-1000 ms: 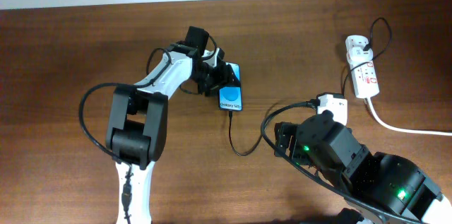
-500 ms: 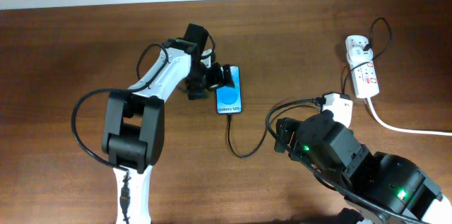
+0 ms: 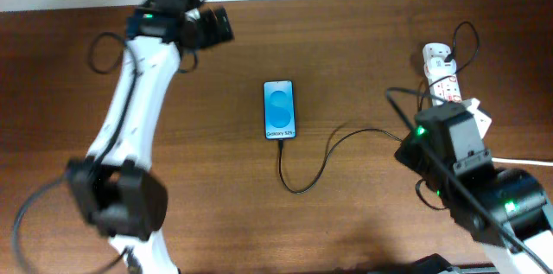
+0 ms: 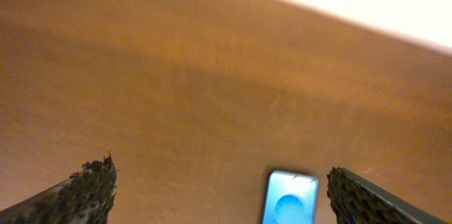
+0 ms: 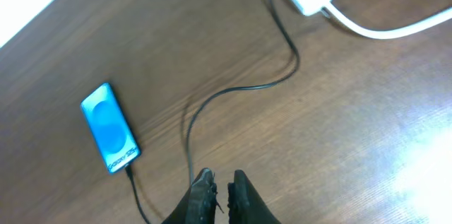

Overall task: Plug charger to phone and switch on socket
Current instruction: 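Lower the phone flat onto the table with the left gripper and release, then press the orange switch beside the charger plug with the right gripper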

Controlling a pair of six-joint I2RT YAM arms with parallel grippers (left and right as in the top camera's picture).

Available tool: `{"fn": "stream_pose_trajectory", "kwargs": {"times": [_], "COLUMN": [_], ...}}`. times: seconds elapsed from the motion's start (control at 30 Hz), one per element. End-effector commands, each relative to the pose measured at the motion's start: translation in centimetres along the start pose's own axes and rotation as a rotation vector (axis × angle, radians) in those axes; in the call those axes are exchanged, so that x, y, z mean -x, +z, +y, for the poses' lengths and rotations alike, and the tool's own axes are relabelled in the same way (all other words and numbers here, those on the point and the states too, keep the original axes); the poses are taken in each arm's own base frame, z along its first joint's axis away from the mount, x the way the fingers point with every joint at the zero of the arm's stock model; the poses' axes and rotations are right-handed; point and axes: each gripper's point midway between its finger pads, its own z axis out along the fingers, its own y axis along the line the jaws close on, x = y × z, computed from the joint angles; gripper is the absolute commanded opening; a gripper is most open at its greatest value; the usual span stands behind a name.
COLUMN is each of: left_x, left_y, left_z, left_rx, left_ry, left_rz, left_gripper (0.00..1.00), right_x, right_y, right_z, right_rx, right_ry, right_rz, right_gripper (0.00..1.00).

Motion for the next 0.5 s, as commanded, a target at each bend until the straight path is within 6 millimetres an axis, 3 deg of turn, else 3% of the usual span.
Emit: {"fn": "stream_pose_trajectory", "kwargs": {"times": [0.0, 0.03, 0.17, 0.3, 0.47], "left_x": [4.9, 5.8, 6.6, 6.3, 5.2], "left_y": [-8.6, -10.6, -15.0, -16.6, -16.8], "left_z": [0.2, 0.6, 1.9, 2.1, 1.4], "left_rx": [0.022, 0.045, 0.106, 0.099, 0.048], "left_ry": [0.068, 0.059, 0.075, 0.074, 0.087], "left_rz": [-0.24, -0.295, -0.383, -0.39, -0.345], "left_gripper": [1.0, 1.0, 1.0, 1.0, 1.0], "right_x": [1.1, 1.5, 4.2, 7.4, 11.4], "right_y": [1.5, 2.1, 4.0, 6.6, 10.9], "right_z": [-1.5, -2.1, -4.5, -5.9, -7.8], "right_rx": [-0.06, -0.083, -0.18, -0.212, -0.264], "right_ry": [0.072, 0.11, 0.174, 0.229, 0.298], "right_rz": [0.045, 0.06, 0.099, 0.175, 0.256], "right_gripper": [0.06, 0.05, 0.04, 0.04, 0.04]}}
